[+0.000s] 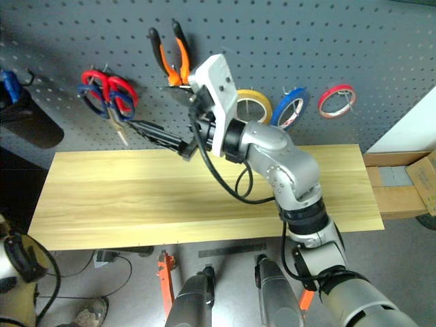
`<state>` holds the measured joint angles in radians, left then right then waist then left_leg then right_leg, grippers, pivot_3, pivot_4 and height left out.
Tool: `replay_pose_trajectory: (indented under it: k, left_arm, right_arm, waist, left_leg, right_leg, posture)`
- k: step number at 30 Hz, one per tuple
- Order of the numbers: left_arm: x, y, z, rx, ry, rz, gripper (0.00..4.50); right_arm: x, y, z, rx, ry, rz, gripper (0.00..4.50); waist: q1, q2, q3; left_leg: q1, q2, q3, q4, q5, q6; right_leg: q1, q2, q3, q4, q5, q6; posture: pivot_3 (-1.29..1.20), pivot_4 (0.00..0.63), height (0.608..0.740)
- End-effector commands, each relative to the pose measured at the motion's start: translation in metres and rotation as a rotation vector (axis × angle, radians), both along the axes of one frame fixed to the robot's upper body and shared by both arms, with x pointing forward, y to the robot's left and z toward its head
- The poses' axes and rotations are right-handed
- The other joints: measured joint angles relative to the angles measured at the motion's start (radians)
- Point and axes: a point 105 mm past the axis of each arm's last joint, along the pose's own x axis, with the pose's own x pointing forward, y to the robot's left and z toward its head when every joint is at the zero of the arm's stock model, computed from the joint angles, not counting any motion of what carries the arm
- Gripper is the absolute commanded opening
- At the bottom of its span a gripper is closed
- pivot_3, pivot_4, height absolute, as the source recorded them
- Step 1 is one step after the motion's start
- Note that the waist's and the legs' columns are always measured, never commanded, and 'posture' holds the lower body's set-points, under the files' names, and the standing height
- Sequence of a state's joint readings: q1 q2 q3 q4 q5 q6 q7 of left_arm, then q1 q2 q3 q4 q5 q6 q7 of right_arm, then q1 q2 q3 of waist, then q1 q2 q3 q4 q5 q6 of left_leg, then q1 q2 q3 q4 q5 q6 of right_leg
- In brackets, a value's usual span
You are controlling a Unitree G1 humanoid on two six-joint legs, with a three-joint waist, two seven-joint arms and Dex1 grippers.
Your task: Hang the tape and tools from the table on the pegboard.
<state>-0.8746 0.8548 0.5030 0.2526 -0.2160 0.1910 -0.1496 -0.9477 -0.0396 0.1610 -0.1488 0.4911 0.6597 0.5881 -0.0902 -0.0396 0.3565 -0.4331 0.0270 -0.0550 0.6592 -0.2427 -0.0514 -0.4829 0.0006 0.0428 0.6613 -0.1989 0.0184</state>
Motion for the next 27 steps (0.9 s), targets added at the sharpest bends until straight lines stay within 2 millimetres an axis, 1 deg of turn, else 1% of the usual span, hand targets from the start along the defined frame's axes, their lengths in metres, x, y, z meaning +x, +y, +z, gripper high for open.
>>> replay_pose_trajectory:
  k: [1,3,5,7,8,10,11,12,15,16,17,19,21,23,24,25,26,27]
  left_arm:
    - [-0.002,-0.005,0.004,0.038,-0.059,-0.004,0.83]
    - [0.002,-0.005,-0.002,0.031,-0.056,-0.012,0.83]
    - [0.000,-0.004,-0.007,0.003,-0.067,-0.005,0.83]
    - [-0.011,0.003,-0.008,-0.030,-0.099,0.019,1.55]
    - [-0.017,0.007,-0.008,-0.038,-0.114,0.039,1.75]
    - [-0.034,0.011,-0.003,-0.045,-0.172,0.086,2.45]
    - [-0.041,0.011,0.001,-0.039,-0.200,0.100,2.89]
    - [-0.045,0.010,0.004,-0.041,-0.220,0.108,3.15]
    - [-0.053,-0.001,0.014,-0.047,-0.278,0.094,4.21]
    - [-0.053,-0.009,0.018,-0.037,-0.292,0.076,4.44]
    - [-0.052,-0.019,0.022,-0.022,-0.297,0.052,4.44]
    - [-0.041,-0.047,0.021,0.008,-0.251,-0.051,4.44]
    - [-0.021,-0.087,0.005,0.039,-0.125,-0.212,4.44]
    - [-0.006,-0.124,-0.025,0.022,0.029,-0.378,4.44]
    - [-0.005,-0.145,-0.045,0.022,0.112,-0.478,4.44]
    - [-0.008,-0.159,-0.060,0.024,0.157,-0.534,4.44]
    - [-0.013,-0.166,-0.068,0.032,0.175,-0.543,4.44]
    - [-0.016,-0.168,-0.076,0.043,0.207,-0.512,4.44]
  right_arm:
    - [-0.012,0.000,0.015,0.047,-0.058,0.036,4.50]
    - [-0.013,0.000,0.015,0.053,-0.058,0.037,4.50]
    - [-0.013,-0.001,0.015,0.053,-0.056,0.036,4.50]
    - [-0.013,-0.003,0.014,0.051,-0.054,0.027,4.50]
    - [-0.012,-0.004,0.014,0.051,-0.051,0.023,4.50]
    - [-0.010,-0.007,0.012,0.046,-0.047,0.010,4.50]
    - [-0.009,-0.008,0.012,0.046,-0.045,0.006,4.50]
    - [-0.009,-0.008,0.011,0.045,-0.043,0.003,4.50]
    - [-0.008,-0.009,0.010,0.042,-0.042,-0.002,4.50]
    - [-0.008,-0.010,0.009,0.040,-0.041,-0.003,4.50]
    - [-0.007,-0.010,0.008,0.038,-0.041,-0.005,4.50]
    - [-0.007,-0.013,0.007,0.035,-0.041,-0.008,4.50]
    - [-0.007,-0.017,0.004,0.030,-0.038,-0.007,4.50]
    - [-0.010,-0.025,-0.004,0.010,-0.030,0.002,4.50]
    - [-0.011,-0.031,-0.010,-0.007,-0.021,0.006,4.50]
    - [-0.012,-0.036,-0.015,-0.023,-0.011,0.006,4.50]
    - [-0.013,-0.040,-0.020,-0.036,0.002,0.003,4.50]
    - [-0.013,-0.043,-0.023,-0.044,0.012,0.000,4.50]
  waist:
    - [0.000,0.000,0.000]
    - [0.000,-0.001,0.000]
    - [-0.001,-0.001,0.000]
    - [-0.002,-0.001,0.000]
    - [-0.006,-0.001,0.000]
    - [-0.013,-0.001,-0.001]
    - [-0.015,-0.001,-0.001]
    - [-0.016,-0.002,-0.001]
    - [-0.017,-0.002,-0.001]
    - [-0.016,-0.002,-0.001]
    - [-0.015,-0.002,-0.001]
    - [-0.010,-0.002,-0.001]
    - [-0.006,-0.003,-0.002]
    - [-0.003,-0.003,-0.002]
    - [-0.004,-0.003,-0.002]
    - [-0.006,-0.003,-0.002]
    - [-0.007,-0.003,-0.002]
    - [-0.011,-0.003,-0.002]
  left_leg:
    - [0.000,0.000,0.000,0.002,0.000,0.000]
    - [0.000,0.000,0.000,0.005,0.000,0.000]
    - [0.000,0.000,0.000,0.006,0.000,0.000]
    - [0.000,0.000,0.000,0.006,0.000,0.000]
    - [0.000,0.000,0.000,0.006,0.000,0.000]
    - [0.000,0.001,0.000,0.005,0.000,0.000]
    - [0.000,0.001,0.000,0.005,0.000,0.000]
    - [0.000,0.002,0.000,0.005,0.000,0.000]
    - [0.000,0.002,0.000,0.005,0.000,0.000]
    - [0.000,0.001,0.000,0.006,0.000,0.000]
    - [0.000,0.001,0.000,0.006,0.000,0.000]
    - [0.000,0.000,-0.001,0.007,0.000,0.000]
    - [0.000,0.000,-0.001,0.008,0.000,0.001]
    - [0.000,0.000,-0.001,0.009,0.001,0.001]
    - [0.001,0.000,-0.001,0.009,0.000,0.001]
    - [0.001,0.000,-0.001,0.009,0.000,0.001]
    - [0.001,0.000,0.000,0.009,0.000,0.001]
    - [0.001,0.000,0.001,0.008,0.000,0.001]
  right_leg:
    - [0.000,0.000,0.000,0.001,0.000,0.000]
    - [0.000,0.000,0.001,0.003,0.001,0.001]
    - [0.000,0.001,0.000,0.003,0.002,0.000]
    - [0.000,0.001,0.000,0.004,0.002,-0.001]
    - [0.000,0.002,0.000,0.004,0.003,-0.001]
    - [0.000,0.002,0.000,0.004,0.003,-0.002]
    - [0.000,0.002,0.000,0.003,0.003,-0.002]
    - [0.000,0.002,0.000,0.003,0.003,-0.002]
    - [0.000,0.001,0.000,0.004,0.003,-0.002]
    - [0.000,0.001,0.000,0.004,0.003,-0.001]
    - [0.001,0.001,0.000,0.004,0.003,-0.001]
    - [0.002,0.001,0.000,0.003,0.004,0.001]
    - [0.003,0.001,0.000,0.003,0.005,0.001]
    - [0.004,0.002,0.000,0.003,0.005,0.002]
    - [0.005,0.002,0.001,0.002,0.005,0.003]
    - [0.006,0.002,0.001,0.002,0.006,0.004]
    - [0.006,0.001,0.002,0.002,0.006,0.004]
    - [0.006,0.001,0.002,0.002,0.006,0.004]
  posture:
    - [-0.16,0.332,0.740]
    - [-0.17,0.332,0.740]
    - [-0.19,0.334,0.740]
    - [-0.19,0.336,0.740]
    - [-0.20,0.336,0.740]
    - [-0.20,0.336,0.740]
    - [-0.20,0.336,0.740]
    - [-0.20,0.337,0.740]
    - [-0.19,0.335,0.740]
    - [-0.20,0.334,0.740]
    - [-0.20,0.334,0.740]
    - [-0.19,0.332,0.740]
    - [-0.19,0.330,0.740]
    - [-0.19,0.330,0.740]
    - [-0.20,0.331,0.740]
    - [-0.20,0.331,0.740]
    - [-0.20,0.332,0.740]
    - [-0.20,0.332,0.740]
